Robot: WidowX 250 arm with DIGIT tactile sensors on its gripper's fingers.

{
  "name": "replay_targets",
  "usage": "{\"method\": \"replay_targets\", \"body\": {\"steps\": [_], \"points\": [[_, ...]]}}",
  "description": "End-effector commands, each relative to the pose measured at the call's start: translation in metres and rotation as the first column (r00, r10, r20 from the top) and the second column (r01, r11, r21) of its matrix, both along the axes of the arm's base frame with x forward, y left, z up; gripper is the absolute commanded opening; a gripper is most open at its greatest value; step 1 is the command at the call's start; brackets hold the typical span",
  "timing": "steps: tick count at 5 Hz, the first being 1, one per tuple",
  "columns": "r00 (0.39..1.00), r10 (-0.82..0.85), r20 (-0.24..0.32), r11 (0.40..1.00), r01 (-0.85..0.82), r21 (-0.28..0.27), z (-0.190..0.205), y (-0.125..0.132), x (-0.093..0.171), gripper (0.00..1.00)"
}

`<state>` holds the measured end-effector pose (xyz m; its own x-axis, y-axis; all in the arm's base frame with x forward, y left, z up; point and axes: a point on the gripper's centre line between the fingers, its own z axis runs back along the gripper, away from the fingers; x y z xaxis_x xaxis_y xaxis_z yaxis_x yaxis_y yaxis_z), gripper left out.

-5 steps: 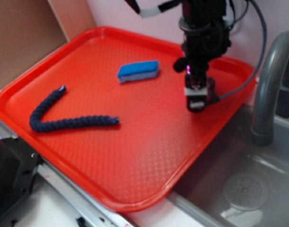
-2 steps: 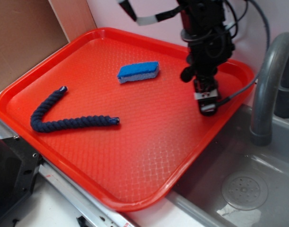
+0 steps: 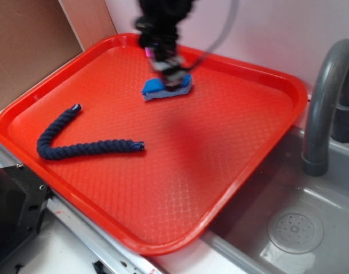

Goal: Grab the rock.

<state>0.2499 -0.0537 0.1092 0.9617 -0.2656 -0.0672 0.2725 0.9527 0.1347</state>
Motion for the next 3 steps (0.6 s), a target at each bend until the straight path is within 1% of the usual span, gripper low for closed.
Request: {"method": "replay_targets", "body": {"steps": [1,2,3], "points": [[0.915,0.397,0.07,0.916,-0.399,0.026,0.075,0.003,-0.041,0.0],[0.901,0.411,0.141,0.91,-0.414,-0.01,0.099,0.0,-0.044,0.0],[0.88,0.426,0.208,0.904,-0.424,-0.056,0.105,0.004,-0.047,0.0]]}}
